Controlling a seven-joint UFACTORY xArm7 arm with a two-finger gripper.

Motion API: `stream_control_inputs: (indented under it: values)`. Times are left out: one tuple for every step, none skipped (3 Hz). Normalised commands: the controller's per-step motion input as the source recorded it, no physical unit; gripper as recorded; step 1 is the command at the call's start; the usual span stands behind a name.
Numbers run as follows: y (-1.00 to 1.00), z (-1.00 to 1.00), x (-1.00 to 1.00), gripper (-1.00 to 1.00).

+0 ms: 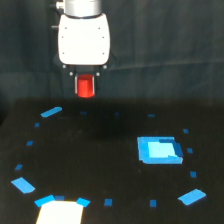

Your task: Pick up the red object from the table

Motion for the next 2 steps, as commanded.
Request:
stream_control_inputs:
  values:
    - [0.33, 0.25, 0.3, -1.0]
    - [0.03, 0.52, -0.57, -0.58]
